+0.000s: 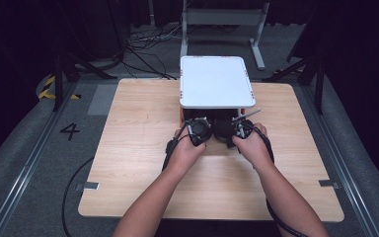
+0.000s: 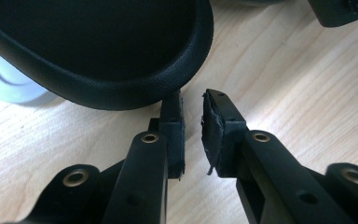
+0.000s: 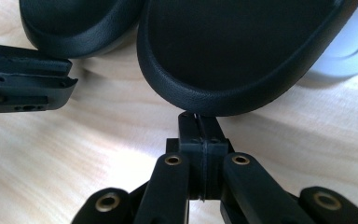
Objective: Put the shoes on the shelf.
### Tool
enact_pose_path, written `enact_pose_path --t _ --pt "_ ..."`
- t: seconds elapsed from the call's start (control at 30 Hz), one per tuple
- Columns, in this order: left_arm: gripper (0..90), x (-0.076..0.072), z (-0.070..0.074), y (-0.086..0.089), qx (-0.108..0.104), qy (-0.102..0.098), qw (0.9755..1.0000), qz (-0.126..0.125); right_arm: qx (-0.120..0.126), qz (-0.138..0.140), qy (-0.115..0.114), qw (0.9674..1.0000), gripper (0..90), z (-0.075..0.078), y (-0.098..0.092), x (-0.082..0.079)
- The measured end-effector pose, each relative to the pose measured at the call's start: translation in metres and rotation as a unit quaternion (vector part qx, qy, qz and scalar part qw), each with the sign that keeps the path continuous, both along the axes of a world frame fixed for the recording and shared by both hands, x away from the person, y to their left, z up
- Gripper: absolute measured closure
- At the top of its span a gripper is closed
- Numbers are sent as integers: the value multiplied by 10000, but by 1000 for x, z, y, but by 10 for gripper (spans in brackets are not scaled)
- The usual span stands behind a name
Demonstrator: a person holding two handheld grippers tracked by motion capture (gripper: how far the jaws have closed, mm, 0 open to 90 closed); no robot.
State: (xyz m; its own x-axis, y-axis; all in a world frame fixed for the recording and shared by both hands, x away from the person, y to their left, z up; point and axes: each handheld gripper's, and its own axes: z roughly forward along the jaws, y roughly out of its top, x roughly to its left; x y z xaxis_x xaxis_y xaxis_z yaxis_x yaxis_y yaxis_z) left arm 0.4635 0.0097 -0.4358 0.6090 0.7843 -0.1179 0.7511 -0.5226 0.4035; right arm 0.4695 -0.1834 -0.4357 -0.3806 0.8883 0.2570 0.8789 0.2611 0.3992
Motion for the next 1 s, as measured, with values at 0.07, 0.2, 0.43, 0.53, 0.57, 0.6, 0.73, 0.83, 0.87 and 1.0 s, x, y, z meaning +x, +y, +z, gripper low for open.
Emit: enact_pose_path --t 0.07,0.2,0.43,0.53,0.57,0.6,0.73,0.83,0.87,1.0 --pt "799 4 1 -1 -43 43 10000 -13 -18 -41 16 10000 900 1 -1 5" --pt "831 6 3 -4 93 95 9999 44 100 -69 183 9998 900 1 -3 10" --pt "600 -13 11 5 -79 -173 9997 -138 236 202 -175 9994 816 12 -12 -8" --pt "515 -27 26 17 -147 -397 9988 -247 330 329 -417 9980 758 23 -17 -18" --pt "487 -30 29 20 -157 -448 9985 -254 357 399 -541 9971 736 28 -21 -23" --pt "462 -34 34 24 -159 -503 9983 -263 364 436 -643 9963 712 32 -23 -27" --pt "352 -44 48 37 -196 -813 9962 -261 335 530 -1155 9913 576 45 -41 -44" --pt "316 -59 59 52 -295 -991 9942 -287 362 608 -1363 9881 500 50 -57 -51" --pt "303 -63 61 58 -315 -1027 9938 -294 418 592 -1419 9872 477 51 -65 -54" --pt "288 -75 60 78 -180 -1135 9930 -286 509 562 -1731 9820 430 55 -84 -61"
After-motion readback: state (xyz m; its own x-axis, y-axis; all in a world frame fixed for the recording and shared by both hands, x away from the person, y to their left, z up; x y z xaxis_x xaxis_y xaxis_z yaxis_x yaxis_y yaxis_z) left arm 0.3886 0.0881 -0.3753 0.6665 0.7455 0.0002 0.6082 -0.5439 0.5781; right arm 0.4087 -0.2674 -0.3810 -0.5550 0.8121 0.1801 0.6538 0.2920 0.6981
